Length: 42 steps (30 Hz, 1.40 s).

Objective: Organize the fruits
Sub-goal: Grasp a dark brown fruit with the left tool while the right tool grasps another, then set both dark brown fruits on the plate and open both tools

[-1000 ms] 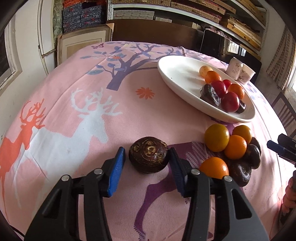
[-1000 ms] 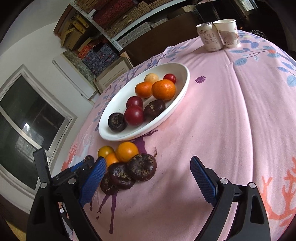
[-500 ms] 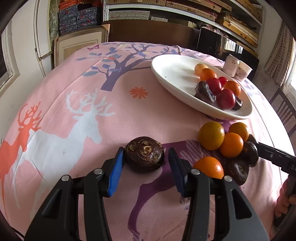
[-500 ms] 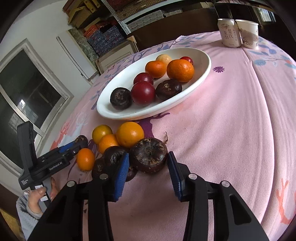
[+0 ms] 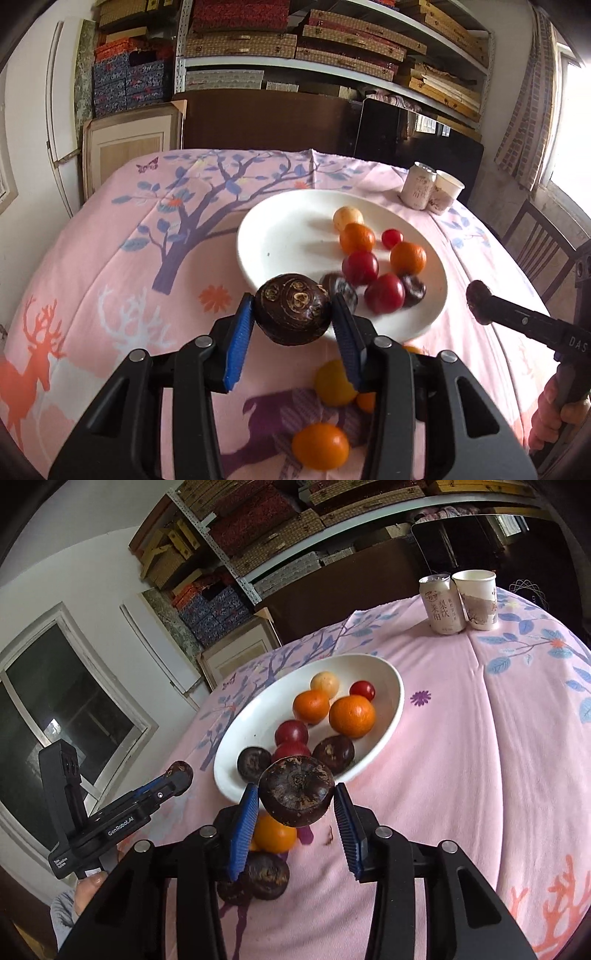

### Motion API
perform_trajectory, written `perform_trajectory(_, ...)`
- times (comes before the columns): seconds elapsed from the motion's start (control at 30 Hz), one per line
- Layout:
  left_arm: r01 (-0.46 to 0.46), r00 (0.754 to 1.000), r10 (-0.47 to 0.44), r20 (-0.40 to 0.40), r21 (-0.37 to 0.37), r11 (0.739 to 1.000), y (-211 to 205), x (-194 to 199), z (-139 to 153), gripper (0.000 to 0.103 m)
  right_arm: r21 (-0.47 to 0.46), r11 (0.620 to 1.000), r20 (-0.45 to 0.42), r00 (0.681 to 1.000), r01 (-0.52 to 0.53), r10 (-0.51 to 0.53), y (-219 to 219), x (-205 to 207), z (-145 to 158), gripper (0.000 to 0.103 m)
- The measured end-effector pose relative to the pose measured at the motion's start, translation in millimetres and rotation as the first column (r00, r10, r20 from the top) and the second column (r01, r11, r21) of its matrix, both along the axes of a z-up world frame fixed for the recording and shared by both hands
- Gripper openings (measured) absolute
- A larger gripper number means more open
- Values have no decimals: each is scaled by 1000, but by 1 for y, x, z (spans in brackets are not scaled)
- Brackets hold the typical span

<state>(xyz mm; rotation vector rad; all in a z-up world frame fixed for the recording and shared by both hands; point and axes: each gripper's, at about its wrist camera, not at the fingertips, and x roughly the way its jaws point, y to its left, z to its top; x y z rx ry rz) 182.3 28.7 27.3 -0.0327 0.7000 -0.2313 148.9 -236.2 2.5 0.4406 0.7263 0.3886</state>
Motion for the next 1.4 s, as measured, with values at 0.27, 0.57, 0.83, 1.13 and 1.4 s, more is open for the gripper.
perform_trajectory(0.27,6,1000,-5,-29,27,1000,-26,60,-18,42,-18,1000,6,1000,-17,17,35,46,-2,42)
perform_trajectory(0.57,-24,998,23,-59,-13,1000,-12,89,-32,56,-126,990,36,997,-56,61,68,67,-15,47)
perform_trajectory(0.83,-26,999,27,-34,13,1000,-8,73,-26,80,-55,998,98,995,11,-5,41,50,-1,77)
perform_trajectory(1.13,-38,997,27,76,148,988,-19,14,-23,93,-26,998,45,998,55,-54,18,29,-18,77)
perform_trajectory(1.4,-69,994,51,100,179,981,-13,-27,-26,96,-62,998,50,998,32,-29,20,-5,-21,79)
